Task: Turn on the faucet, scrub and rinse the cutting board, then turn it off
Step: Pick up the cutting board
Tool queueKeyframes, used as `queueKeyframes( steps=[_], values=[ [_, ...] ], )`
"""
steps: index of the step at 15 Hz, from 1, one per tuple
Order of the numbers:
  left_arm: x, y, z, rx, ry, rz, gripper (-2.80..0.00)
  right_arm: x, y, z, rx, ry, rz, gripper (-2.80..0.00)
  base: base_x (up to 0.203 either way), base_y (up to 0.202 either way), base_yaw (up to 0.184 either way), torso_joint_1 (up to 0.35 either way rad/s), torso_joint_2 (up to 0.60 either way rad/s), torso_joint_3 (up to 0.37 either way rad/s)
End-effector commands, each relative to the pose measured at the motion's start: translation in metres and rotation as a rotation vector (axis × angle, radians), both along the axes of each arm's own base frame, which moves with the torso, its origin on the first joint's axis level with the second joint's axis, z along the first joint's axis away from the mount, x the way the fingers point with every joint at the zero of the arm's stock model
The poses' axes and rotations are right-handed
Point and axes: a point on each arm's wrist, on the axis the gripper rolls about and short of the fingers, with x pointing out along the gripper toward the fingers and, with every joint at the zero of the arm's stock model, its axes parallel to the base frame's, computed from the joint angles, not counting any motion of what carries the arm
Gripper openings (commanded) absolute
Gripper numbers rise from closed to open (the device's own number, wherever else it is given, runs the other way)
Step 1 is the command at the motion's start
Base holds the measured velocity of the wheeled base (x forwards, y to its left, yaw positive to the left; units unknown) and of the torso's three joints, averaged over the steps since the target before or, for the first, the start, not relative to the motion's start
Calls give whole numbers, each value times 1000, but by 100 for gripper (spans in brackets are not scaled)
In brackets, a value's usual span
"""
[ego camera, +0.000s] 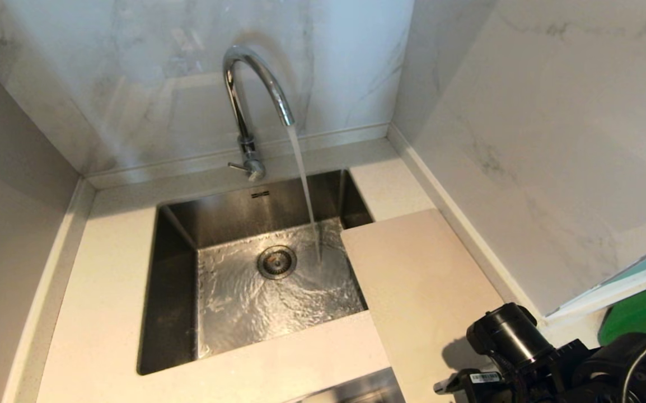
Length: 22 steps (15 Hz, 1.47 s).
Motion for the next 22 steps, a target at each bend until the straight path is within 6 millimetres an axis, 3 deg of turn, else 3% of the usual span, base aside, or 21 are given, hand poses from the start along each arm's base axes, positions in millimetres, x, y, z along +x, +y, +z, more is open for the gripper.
queueKeyframes(
  steps=[1, 22],
  values=[
    [0, 0, 0, 0, -1, 0, -280, 0, 1, -2, -6, 10, 9, 0, 0, 0, 0, 0, 0, 0],
    [0, 0, 0, 0, -1, 0, -280, 11, 5, -17, -32, 62, 18, 0, 0, 0, 0, 0, 0, 0]
  ],
)
